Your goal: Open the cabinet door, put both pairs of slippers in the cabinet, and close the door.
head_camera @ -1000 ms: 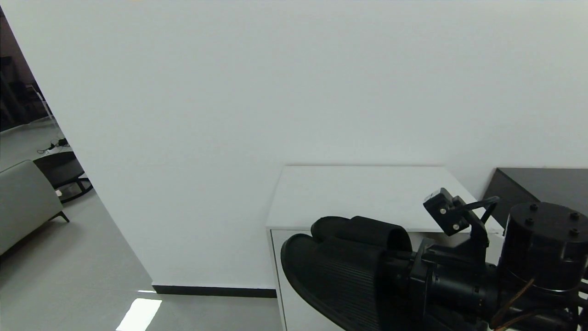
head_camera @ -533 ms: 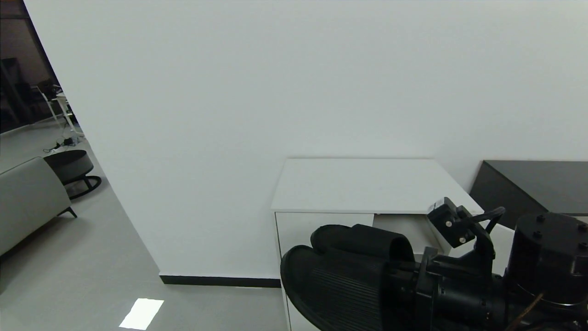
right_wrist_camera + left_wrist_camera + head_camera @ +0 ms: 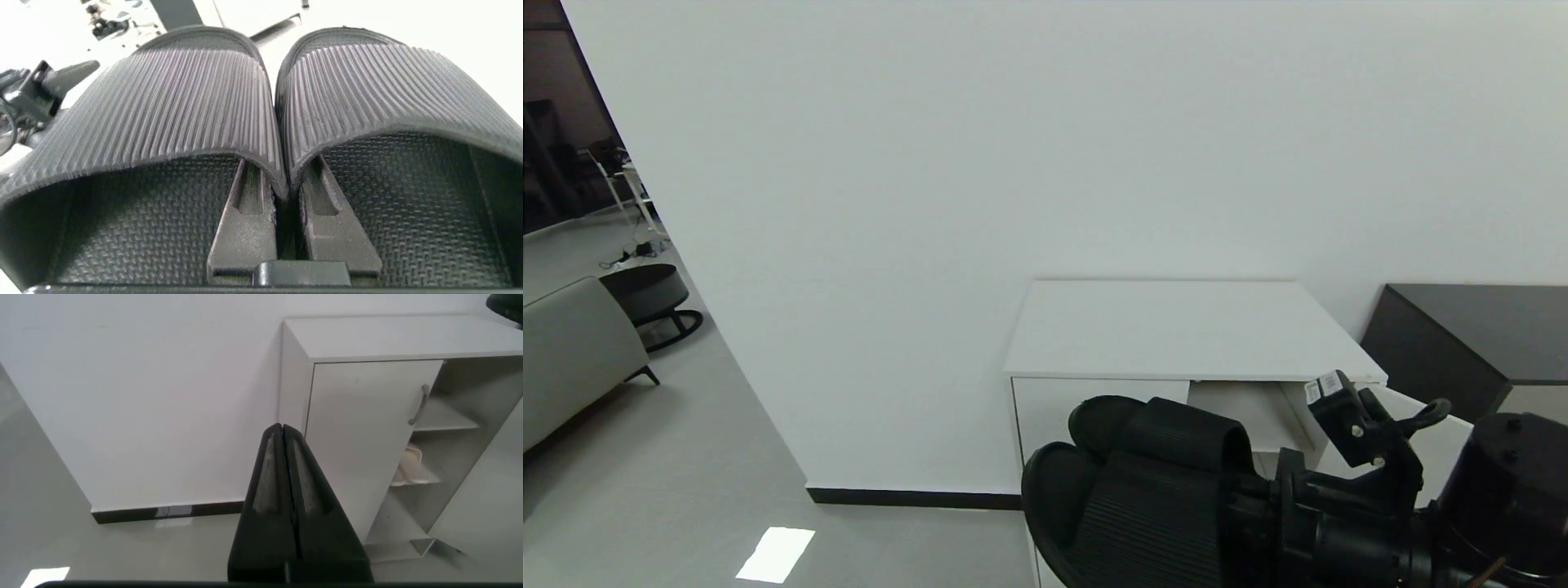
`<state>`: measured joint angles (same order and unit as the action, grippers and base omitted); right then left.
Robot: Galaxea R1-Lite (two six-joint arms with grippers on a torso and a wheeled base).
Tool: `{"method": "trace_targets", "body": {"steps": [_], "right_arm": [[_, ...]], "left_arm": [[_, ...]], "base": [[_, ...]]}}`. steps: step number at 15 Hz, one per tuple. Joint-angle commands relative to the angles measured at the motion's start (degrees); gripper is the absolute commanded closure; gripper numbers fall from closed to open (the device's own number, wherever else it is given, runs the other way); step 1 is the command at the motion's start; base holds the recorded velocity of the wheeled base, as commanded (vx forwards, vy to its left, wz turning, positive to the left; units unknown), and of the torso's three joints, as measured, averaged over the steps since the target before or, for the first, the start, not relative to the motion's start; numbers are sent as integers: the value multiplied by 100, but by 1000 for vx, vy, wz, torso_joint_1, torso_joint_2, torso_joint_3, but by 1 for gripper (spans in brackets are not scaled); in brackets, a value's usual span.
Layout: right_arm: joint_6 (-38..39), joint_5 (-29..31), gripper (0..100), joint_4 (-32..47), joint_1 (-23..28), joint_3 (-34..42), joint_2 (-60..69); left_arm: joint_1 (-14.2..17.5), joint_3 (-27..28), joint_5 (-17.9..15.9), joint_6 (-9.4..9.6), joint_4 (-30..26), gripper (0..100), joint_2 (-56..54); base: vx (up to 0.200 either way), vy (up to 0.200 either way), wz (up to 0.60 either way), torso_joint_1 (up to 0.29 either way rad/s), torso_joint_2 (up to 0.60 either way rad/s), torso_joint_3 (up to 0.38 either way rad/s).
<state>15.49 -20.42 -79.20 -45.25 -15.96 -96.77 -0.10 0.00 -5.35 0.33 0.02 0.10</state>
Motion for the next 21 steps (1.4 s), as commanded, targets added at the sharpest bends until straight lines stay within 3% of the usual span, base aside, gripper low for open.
{"method": "trace_targets", "body": {"steps": [1,5,13,21], "right_arm": [[6,-24,100,-333,-1,146,-360],[-3,-24,100,-974,-1,418,-527],[-38,-138,100,-1053,-1,541,-536],[-117,-208,100,-1045,-1,638,-545]], "left_arm": [[1,0,-1,2,6,100,8],[1,0,-1,-7,6,100,8],[1,0,-1,-7,6,100,8],[1,0,8,-7,6,100,8]], "base": [[0,-200,0,-2,2,-2],[0,-200,0,4,0,4],[0,-200,0,4,4,2],[0,0,0,0,0,0]]}}
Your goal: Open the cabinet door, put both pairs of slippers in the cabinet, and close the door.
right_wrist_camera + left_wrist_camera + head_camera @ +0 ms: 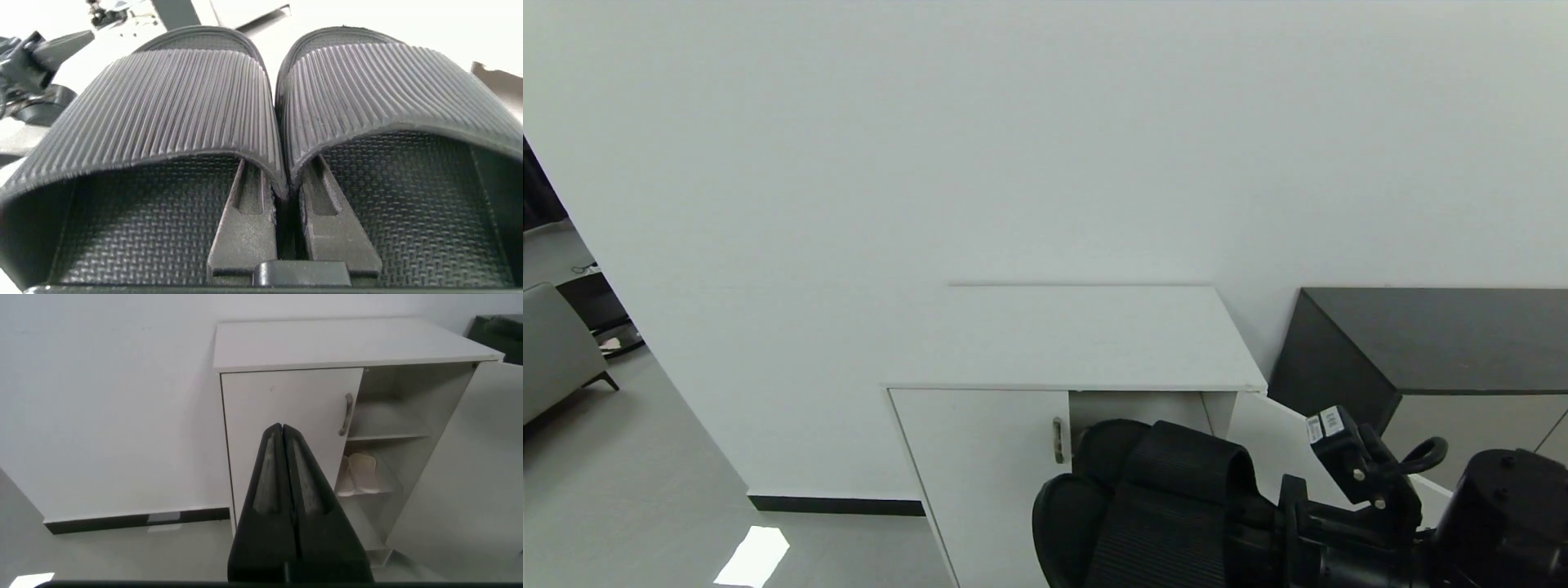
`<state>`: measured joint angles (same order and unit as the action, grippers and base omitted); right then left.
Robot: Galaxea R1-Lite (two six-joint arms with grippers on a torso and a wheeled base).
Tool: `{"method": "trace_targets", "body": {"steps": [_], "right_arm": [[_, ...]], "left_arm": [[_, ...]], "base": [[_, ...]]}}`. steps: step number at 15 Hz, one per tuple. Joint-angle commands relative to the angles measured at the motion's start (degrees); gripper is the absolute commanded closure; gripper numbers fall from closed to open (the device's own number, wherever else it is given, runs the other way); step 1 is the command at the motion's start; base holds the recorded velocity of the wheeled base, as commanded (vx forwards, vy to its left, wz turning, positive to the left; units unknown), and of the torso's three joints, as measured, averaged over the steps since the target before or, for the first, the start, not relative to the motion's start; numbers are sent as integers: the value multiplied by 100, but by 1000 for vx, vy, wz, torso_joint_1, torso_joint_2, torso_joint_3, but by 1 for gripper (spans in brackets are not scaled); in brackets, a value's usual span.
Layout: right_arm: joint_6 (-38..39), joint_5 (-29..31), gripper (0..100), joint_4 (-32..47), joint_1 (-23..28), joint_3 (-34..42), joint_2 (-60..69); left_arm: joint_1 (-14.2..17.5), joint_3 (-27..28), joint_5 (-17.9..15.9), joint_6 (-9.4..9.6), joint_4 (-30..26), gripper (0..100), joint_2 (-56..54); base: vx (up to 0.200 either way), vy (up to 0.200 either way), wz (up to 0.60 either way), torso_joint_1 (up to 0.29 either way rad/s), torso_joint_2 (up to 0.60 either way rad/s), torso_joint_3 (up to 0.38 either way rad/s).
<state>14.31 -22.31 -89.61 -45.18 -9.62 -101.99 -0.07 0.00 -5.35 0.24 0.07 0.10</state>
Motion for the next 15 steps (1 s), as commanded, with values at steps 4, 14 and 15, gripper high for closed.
{"method": "trace_targets", "body": {"steps": [4,14,15], "right_arm": [[10,-89,100,-4,-9,4,-23],[10,-98,100,-39,-9,39,-190],[10,-98,100,-39,-9,39,-190]], "left_arm": [[-1,0,8,-16,1,100,8],[-1,0,8,-16,1,100,8],[-1,0,8,-16,1,100,8]], "base": [[0,0,0,0,0,0],[0,0,0,-130,285,149],[0,0,0,-232,461,242]]}}
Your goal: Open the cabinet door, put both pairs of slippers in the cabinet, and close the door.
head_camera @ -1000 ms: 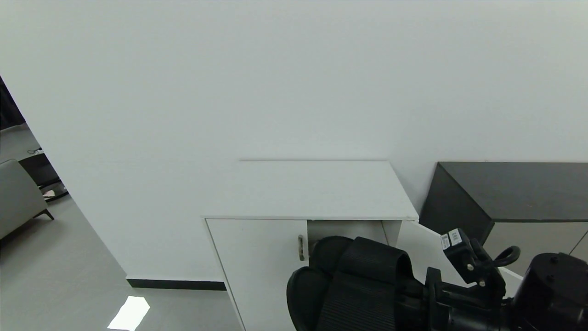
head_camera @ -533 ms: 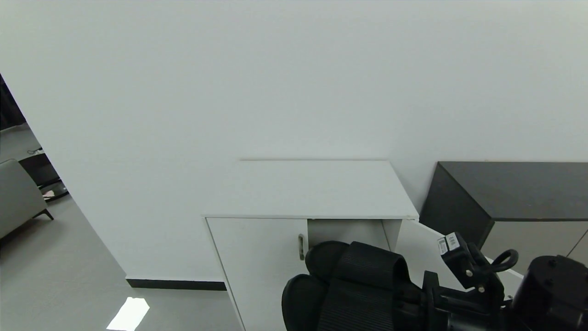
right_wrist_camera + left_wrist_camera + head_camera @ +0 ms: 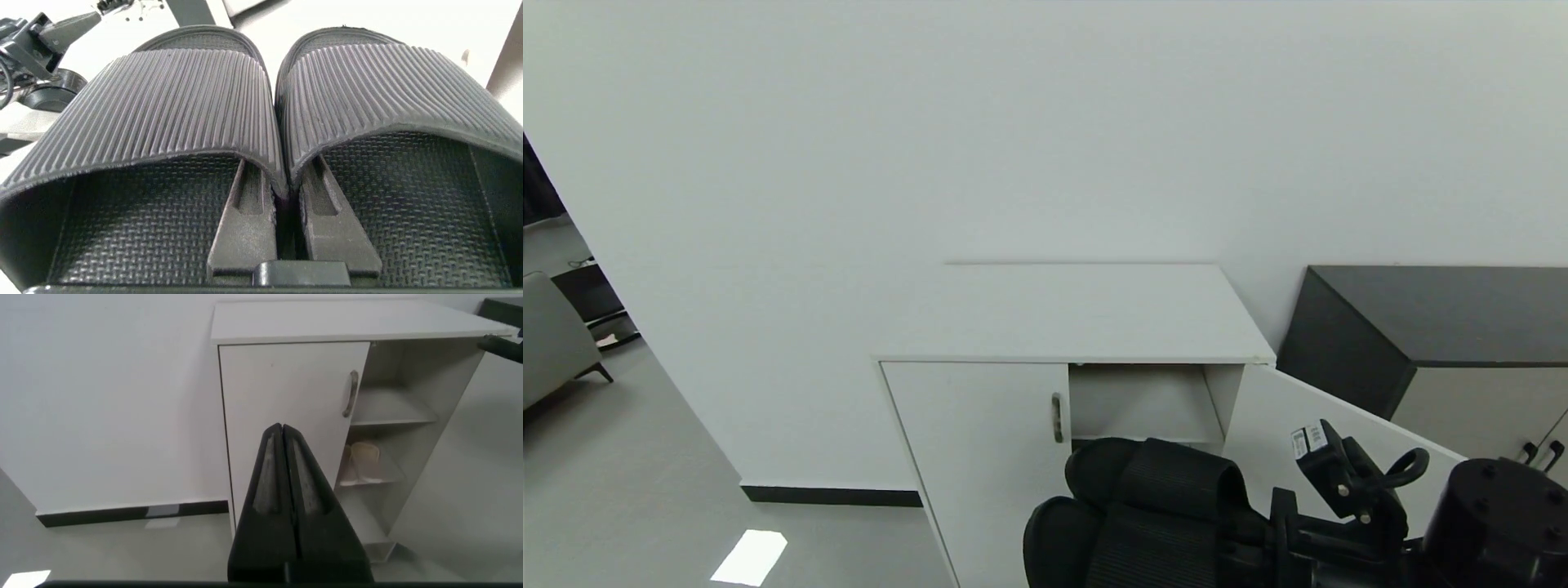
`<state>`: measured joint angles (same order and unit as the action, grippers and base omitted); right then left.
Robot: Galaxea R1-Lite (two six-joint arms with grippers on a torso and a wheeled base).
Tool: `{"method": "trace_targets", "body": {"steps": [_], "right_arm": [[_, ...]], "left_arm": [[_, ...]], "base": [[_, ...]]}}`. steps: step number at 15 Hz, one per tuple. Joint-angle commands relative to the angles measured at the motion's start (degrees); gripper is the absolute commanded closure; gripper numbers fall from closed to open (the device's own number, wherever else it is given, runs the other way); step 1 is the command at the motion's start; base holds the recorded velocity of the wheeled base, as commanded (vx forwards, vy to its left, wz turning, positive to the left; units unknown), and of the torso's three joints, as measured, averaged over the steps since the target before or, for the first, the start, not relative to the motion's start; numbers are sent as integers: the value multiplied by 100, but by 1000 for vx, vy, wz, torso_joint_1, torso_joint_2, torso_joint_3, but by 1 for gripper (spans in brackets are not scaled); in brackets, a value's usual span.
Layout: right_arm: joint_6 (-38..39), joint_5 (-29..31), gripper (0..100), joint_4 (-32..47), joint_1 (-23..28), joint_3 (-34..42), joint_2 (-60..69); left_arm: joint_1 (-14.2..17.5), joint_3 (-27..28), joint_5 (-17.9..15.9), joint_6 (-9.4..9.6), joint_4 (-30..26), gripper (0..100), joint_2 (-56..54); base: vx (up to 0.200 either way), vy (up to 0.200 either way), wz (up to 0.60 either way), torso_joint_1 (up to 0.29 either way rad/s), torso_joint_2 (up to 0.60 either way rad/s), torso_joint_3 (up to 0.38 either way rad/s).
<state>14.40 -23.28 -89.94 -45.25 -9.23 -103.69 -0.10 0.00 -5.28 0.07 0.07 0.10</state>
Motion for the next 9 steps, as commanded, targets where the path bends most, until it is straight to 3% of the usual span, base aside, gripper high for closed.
{"method": "trace_targets", "body": {"steps": [1,9], "right_arm": [[2,-1,100,-6,-1,0,-19],[-7,-1,100,-6,-10,0,-63]], "left_arm": [[1,0,1,1,1,100,8],[1,0,1,1,1,100,8]], "base": [[0,0,0,-237,525,286],[0,0,0,-251,549,293]]}}
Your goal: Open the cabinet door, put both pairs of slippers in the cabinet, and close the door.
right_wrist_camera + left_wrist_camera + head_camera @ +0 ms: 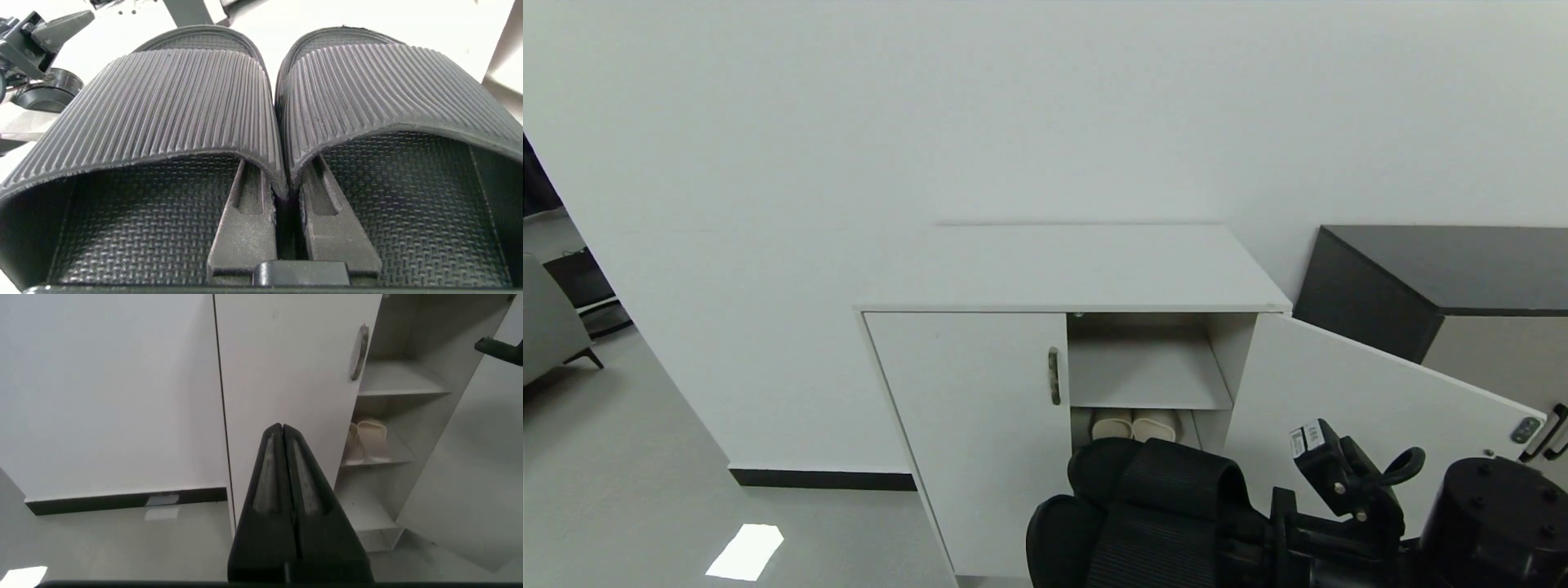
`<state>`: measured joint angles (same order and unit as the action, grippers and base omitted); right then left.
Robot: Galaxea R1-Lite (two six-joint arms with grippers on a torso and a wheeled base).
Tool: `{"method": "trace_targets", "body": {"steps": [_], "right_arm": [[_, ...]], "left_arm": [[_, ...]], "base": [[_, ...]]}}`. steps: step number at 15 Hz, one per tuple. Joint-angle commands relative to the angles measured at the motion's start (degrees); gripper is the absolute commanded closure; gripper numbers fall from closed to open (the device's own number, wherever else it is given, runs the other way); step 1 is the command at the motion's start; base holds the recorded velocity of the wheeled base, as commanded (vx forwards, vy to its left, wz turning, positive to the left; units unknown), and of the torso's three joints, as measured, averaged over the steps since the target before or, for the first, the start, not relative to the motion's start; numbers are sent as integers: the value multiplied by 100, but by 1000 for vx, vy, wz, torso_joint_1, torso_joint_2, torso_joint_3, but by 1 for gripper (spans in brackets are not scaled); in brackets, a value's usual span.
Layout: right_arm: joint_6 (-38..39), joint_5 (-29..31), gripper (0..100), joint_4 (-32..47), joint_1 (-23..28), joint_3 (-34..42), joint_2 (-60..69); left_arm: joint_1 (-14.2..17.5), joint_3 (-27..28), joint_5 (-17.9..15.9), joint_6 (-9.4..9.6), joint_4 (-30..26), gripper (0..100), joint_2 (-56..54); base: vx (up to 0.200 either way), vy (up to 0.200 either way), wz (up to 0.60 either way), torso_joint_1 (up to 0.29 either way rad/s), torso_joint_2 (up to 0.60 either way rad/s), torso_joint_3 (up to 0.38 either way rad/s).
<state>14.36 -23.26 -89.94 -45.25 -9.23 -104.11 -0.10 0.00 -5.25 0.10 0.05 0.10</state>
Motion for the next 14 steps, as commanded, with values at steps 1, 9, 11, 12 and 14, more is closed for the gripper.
{"method": "trace_targets", "body": {"steps": [1,9,11,12,14], "right_arm": [[-3,-3,100,-6,-1,0,-22],[-12,6,100,-6,-1,9,-110],[-21,14,100,-6,-1,18,-110],[-65,41,100,-6,-1,18,-101],[-390,76,100,-6,-19,79,-119]], "left_arm": [[1,0,-2,-1,-5,100,8],[1,0,-2,-1,4,100,8],[1,0,-2,-1,4,100,8],[1,0,-2,-1,4,100,8],[1,0,-2,-1,4,100,8]], "base": [[0,0,0,-222,515,286],[0,0,0,-206,495,286],[0,0,0,-186,474,288],[0,0,0,-173,466,286],[0,0,0,-146,393,249]]}}
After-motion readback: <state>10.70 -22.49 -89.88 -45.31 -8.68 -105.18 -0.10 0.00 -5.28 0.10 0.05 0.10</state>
